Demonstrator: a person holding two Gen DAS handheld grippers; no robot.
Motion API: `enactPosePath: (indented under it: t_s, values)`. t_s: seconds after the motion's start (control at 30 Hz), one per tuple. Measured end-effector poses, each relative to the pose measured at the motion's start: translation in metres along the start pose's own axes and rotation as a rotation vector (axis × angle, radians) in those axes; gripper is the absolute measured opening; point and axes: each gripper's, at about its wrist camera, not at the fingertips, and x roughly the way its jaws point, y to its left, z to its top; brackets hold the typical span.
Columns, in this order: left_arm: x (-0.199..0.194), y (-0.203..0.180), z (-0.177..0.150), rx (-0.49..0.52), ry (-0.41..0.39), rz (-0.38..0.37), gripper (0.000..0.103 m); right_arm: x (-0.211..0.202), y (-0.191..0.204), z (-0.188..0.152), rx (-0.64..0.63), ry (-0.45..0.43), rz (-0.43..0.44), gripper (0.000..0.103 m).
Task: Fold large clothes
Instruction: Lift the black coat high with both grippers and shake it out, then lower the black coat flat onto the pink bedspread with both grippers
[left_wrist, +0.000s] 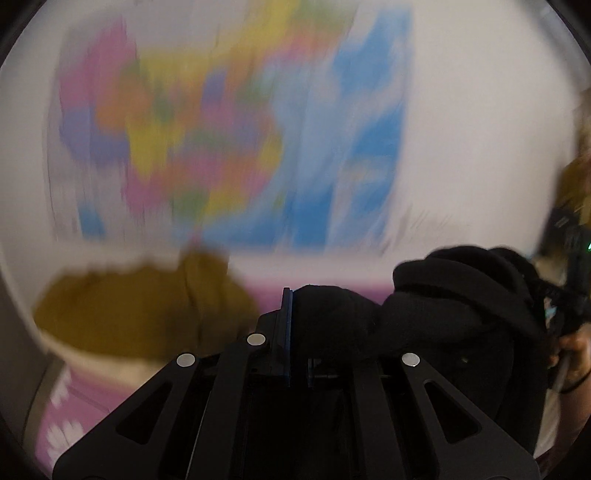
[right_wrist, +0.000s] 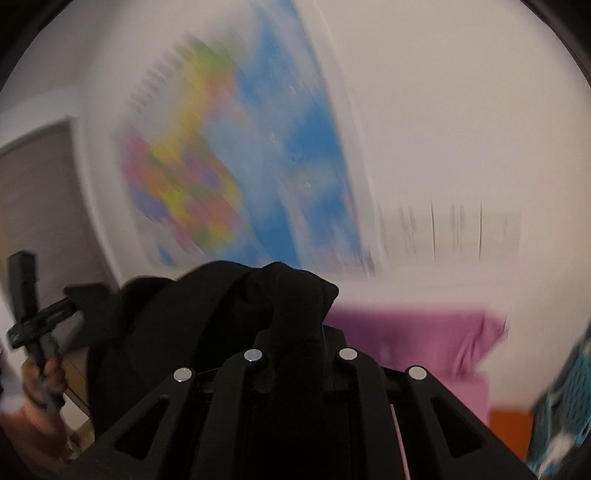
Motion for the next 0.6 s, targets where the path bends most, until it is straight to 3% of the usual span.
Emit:
enactPosePath:
  t_s: [0.13,0.2,0.27,0.5,0.6]
  values:
    - [0.128,0.017,-0.05,-0.059,0.266,0.037,0.006,0.115,-0.038,-0.045,0.066,0.212,-0.082,0.01]
    - [0.162,0.025,-0.065,-0.081,0.312,0.07,0.005,0.144,-0.049,-0.056,0.088,0.25,-0.102,0.01]
    - [0.175,0.032,-0.069,-0.1,0.314,0.068,0.005,0.158,-0.063,-0.057,0.148,0.246,-0.087,0.01]
    - [0.18,0.052,-0.046,-0.126,0.23,0.035,0.006,0.162,-0.082,-0.019,0.148,0.151,-0.087,0.01]
    - [0.204,0.053,-0.049,-0.122,0.291,0.077,0.009,0.19,-0.09,-0.023,0.152,0.207,-0.103,0.011]
